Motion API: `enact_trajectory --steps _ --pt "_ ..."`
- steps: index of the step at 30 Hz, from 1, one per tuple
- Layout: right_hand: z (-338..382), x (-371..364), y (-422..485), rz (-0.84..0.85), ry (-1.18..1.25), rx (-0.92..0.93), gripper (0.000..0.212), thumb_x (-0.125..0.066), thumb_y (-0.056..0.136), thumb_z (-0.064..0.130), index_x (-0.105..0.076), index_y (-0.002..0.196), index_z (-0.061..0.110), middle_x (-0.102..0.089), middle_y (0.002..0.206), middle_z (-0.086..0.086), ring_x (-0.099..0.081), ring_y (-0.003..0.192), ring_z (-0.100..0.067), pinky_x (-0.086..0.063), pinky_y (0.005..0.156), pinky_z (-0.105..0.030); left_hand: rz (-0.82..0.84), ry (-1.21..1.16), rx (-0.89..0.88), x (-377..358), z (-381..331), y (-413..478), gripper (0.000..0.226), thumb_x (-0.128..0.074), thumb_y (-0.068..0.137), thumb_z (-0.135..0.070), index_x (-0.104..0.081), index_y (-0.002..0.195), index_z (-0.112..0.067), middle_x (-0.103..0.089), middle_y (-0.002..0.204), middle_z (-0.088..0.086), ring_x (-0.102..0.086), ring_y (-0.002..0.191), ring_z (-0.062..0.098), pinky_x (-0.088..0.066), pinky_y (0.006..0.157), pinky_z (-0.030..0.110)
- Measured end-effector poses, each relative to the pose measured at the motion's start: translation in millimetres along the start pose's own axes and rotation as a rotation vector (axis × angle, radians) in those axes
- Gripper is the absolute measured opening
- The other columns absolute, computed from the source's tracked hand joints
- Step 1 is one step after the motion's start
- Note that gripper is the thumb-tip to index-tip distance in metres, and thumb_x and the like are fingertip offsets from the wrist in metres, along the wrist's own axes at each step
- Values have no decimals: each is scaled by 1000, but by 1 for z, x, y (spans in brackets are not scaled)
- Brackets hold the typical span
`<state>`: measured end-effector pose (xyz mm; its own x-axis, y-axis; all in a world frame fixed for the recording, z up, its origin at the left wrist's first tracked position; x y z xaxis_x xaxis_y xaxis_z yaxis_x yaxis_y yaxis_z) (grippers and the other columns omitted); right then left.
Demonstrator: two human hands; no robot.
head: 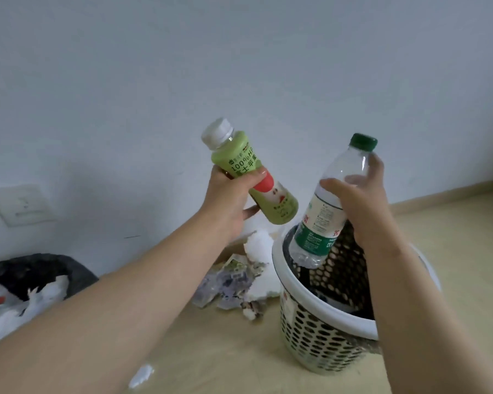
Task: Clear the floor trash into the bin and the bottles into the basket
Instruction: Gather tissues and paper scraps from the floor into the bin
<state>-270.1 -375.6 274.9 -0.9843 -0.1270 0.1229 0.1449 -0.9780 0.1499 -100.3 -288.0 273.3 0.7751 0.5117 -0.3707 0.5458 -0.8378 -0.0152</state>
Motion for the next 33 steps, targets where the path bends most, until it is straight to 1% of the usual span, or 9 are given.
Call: enact_trajectory --steps 3,7,11,13,16,20,24,27,33 --pt "-21 23 0 -24 -104 -13 79 -69 79 11 -25 141 33 -46 130 -8 -49 113 -26 -42 91 -42 48 -17 43 -29 26 3 49 -69 78 -1 -48 120 -15 -61 116 4 -58 109 19 -51 85 49" --pt "-53 49 0 -111 -130 -42 64 -66 80 13 -35 134 24 -49 123 -6 -50 112 -24 -40 87 -36 59 84 16 -59 68 0 54 -71 75 -1 -43 110 -30 -57 102 -3 -57 100 16 -48 93 49" --pt "-74 70 3 -149 -163 -62 33 -62 85 22 -48 115 20 -61 101 0 -55 86 -12 -37 64 -23 89 282 33 -69 110 -7 57 -75 76 -16 -39 117 -30 -56 107 -5 -55 105 17 -46 95 38" --pt "-84 73 5 -114 -201 -94 29 -62 86 26 -53 113 18 -65 97 -1 -58 88 -15 -37 63 -23 118 468 4 -70 124 -8 62 -76 75 -19 -36 122 -28 -54 111 -6 -54 108 17 -45 95 35" --pt "-104 75 6 -27 -267 -176 30 -64 84 29 -56 112 20 -65 95 1 -60 95 -20 -44 81 -31 253 892 -99 -79 135 -12 65 -72 76 -20 -31 126 -29 -50 107 -7 -52 100 15 -46 87 33" --pt "-124 76 0 117 -406 -277 28 -67 83 25 -57 108 16 -65 97 -1 -59 95 -20 -44 80 -31 438 1345 -208 -90 146 -22 58 -62 78 -28 -26 124 -34 -57 95 -4 -58 84 17 -51 70 35" --pt "-131 75 -6 213 -480 -305 27 -68 80 17 -58 104 14 -63 97 -3 -58 95 -20 -44 77 -30 424 1368 -228 -89 149 -19 53 -62 79 -34 -31 122 -32 -57 100 0 -58 86 20 -51 71 35" --pt "-127 80 -2 130 -529 -254 33 -65 83 18 -53 113 15 -57 99 -1 -51 92 -18 -40 75 -30 351 1209 -212 -91 146 -18 55 -67 78 -30 -33 122 -26 -54 105 0 -54 92 19 -46 75 31" --pt "-128 85 1 76 -747 -289 42 -60 80 7 -48 119 14 -57 108 -9 -53 95 -26 -43 70 -33 417 1187 2 -108 160 -20 50 -56 90 -31 -27 127 -13 -48 105 5 -52 89 21 -46 75 34"
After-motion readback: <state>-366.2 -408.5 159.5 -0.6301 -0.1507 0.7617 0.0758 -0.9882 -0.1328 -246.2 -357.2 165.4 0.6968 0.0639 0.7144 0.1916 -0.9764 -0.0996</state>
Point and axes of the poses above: each hand's wrist, its own y-axis towards the middle knuckle, its own x-axis out of the back of the hand, z = x × y, the point moved 3 cm from there along y, towards the middle knuckle
